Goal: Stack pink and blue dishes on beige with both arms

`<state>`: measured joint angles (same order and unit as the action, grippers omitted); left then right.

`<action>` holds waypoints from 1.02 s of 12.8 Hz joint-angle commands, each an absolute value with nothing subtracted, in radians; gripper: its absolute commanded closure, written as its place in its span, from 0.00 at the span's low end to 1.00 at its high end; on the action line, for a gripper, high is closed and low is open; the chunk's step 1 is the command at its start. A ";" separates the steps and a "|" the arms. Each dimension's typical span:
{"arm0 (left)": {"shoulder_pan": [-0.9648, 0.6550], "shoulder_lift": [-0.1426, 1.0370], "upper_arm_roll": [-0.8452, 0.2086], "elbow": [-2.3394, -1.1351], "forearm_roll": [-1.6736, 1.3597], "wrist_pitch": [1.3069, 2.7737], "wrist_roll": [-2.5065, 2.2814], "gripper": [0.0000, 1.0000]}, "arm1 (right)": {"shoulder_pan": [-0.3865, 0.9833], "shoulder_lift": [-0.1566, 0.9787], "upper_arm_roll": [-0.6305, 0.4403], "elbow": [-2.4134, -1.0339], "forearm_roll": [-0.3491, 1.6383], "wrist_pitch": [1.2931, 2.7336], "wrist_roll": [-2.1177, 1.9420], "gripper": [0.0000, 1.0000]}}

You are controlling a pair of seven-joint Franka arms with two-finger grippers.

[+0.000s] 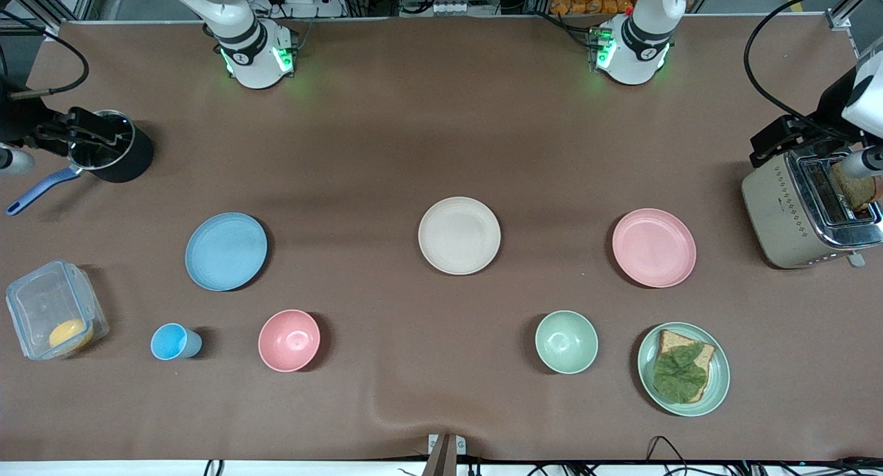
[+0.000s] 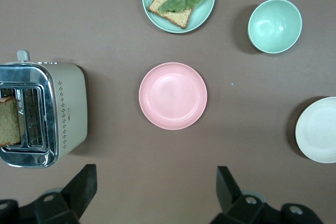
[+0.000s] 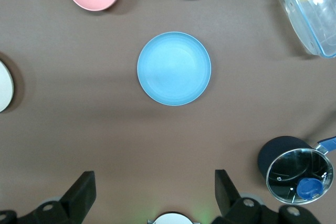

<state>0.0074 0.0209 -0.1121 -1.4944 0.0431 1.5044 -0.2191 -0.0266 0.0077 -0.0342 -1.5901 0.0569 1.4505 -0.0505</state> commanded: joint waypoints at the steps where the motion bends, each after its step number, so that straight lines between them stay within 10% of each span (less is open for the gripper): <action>1: 0.005 -0.003 -0.114 -1.509 0.064 1.477 -0.210 0.00 | -0.116 0.113 -0.026 -1.578 0.051 1.445 -0.063 0.00; 8: 0.017 0.060 -0.124 -1.569 0.104 1.512 -0.210 0.00 | -0.202 0.258 -0.025 -1.761 0.049 1.691 -0.063 0.00; 13: 0.075 -0.003 -0.121 -2.047 0.120 2.038 -0.207 0.00 | -0.186 0.364 -0.023 -1.914 0.049 1.989 -0.063 0.00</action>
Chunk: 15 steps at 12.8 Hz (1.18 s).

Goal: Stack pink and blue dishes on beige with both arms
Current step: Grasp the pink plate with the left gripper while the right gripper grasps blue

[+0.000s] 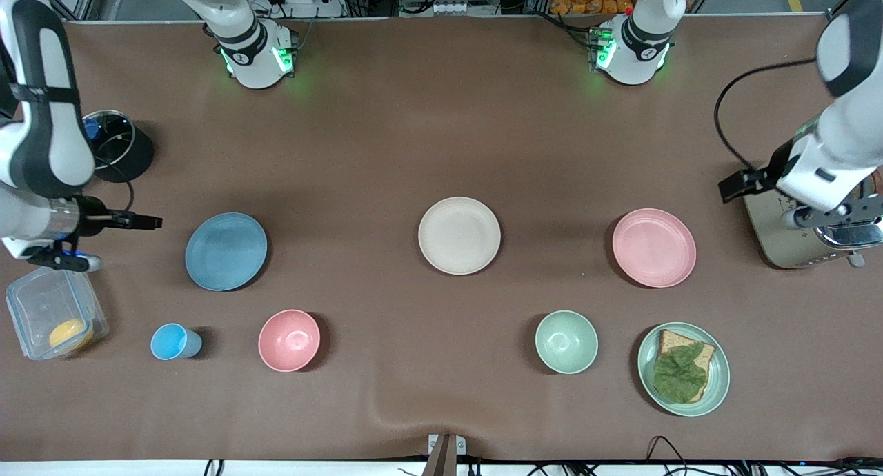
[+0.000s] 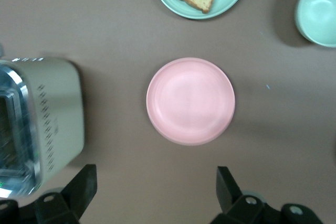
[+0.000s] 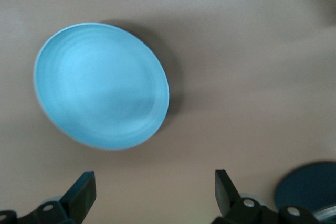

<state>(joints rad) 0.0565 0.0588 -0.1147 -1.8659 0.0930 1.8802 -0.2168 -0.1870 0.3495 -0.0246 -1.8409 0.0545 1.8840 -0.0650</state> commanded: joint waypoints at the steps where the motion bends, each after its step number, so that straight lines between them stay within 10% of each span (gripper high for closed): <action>1: 0.092 0.017 -0.121 -2.104 0.120 2.133 -0.207 0.00 | -0.186 0.367 -0.023 -1.960 0.049 2.076 -0.063 0.00; 13: 0.229 0.337 -0.123 -2.210 0.121 2.528 -0.209 0.00 | -0.186 0.541 -0.018 -1.993 0.126 2.287 -0.054 0.00; 15: 0.242 0.373 -0.123 -2.210 0.121 2.562 -0.209 0.00 | -0.187 0.551 -0.018 -1.993 0.140 2.287 -0.054 0.58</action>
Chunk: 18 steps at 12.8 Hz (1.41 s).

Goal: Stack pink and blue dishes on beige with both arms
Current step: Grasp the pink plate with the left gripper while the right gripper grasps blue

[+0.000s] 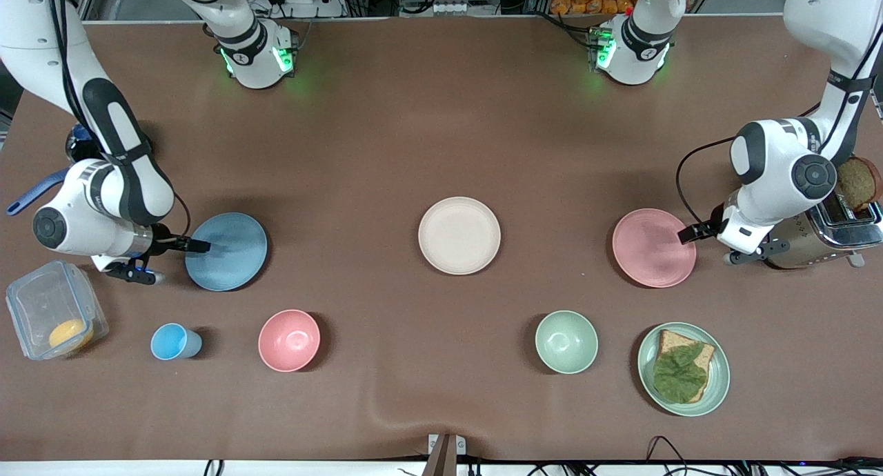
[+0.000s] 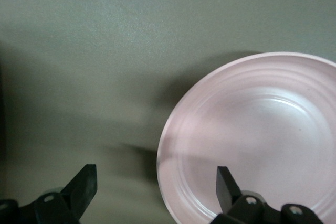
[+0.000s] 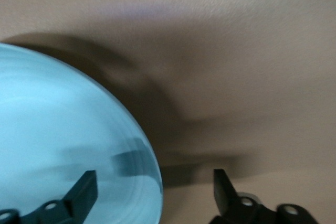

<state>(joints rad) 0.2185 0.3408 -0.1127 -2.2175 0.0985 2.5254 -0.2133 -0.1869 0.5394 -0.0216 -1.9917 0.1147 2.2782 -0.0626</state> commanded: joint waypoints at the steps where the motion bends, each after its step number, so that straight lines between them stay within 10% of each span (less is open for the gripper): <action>1: 0.244 0.386 -0.123 -2.210 0.121 2.575 -0.209 0.04 | -0.193 0.551 -0.017 -1.993 0.141 2.286 -0.060 0.96; 4: 0.244 0.402 -0.123 -2.210 0.121 2.589 -0.209 0.27 | -0.195 0.545 -0.017 -1.993 0.143 2.276 -0.060 1.00; 7: 0.233 0.400 -0.124 -2.210 0.121 2.588 -0.230 1.00 | -0.192 0.523 -0.017 -1.991 0.143 2.247 -0.061 1.00; 18: 0.235 0.092 -0.431 -2.169 0.048 2.313 -0.282 1.00 | -0.199 0.376 -0.017 -1.959 0.143 2.068 -0.096 1.00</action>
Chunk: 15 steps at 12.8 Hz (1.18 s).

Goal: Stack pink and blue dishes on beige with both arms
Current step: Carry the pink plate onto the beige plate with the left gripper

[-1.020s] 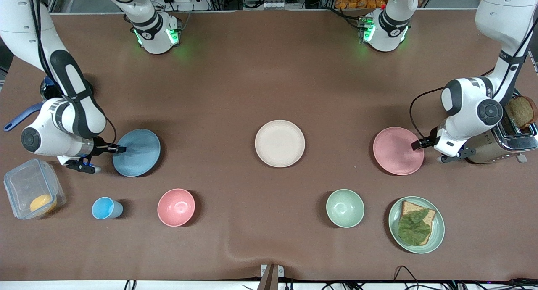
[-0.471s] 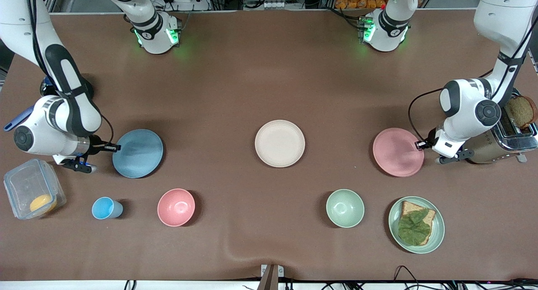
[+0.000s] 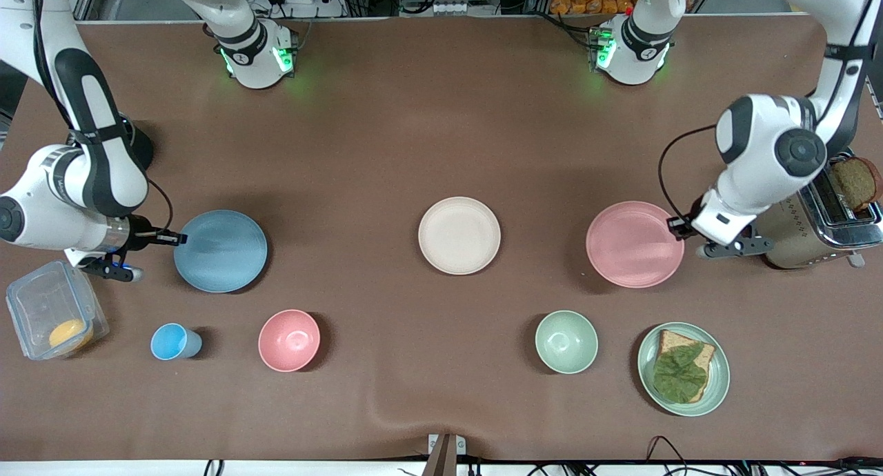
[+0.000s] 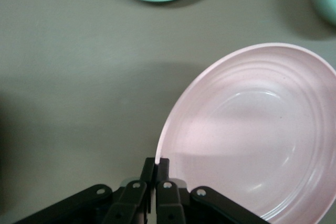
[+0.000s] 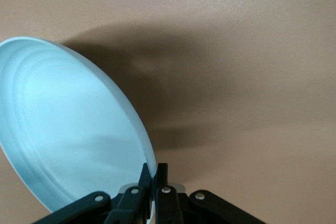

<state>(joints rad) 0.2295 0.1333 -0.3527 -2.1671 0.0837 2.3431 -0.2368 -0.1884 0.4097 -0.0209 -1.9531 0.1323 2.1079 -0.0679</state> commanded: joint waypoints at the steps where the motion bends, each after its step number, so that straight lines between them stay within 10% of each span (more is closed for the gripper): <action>1: 0.232 0.100 -0.498 -2.154 0.037 2.312 -0.357 1.00 | -0.202 0.362 -0.017 -1.957 0.143 2.045 -0.098 1.00; 6: 0.209 0.194 -0.704 -2.122 0.035 2.313 -0.578 1.00 | -0.203 0.333 -0.018 -1.936 0.241 1.964 -0.097 1.00; 15: 0.020 0.512 -0.698 -1.953 0.121 2.365 -0.807 1.00 | -0.074 0.350 -0.017 -1.862 0.418 1.911 -0.144 1.00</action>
<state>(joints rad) 0.0338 0.4331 -0.7029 -2.0163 0.0658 2.3687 -0.7641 -0.1357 0.3494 -0.0096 -1.8812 0.3593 1.9055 -0.1321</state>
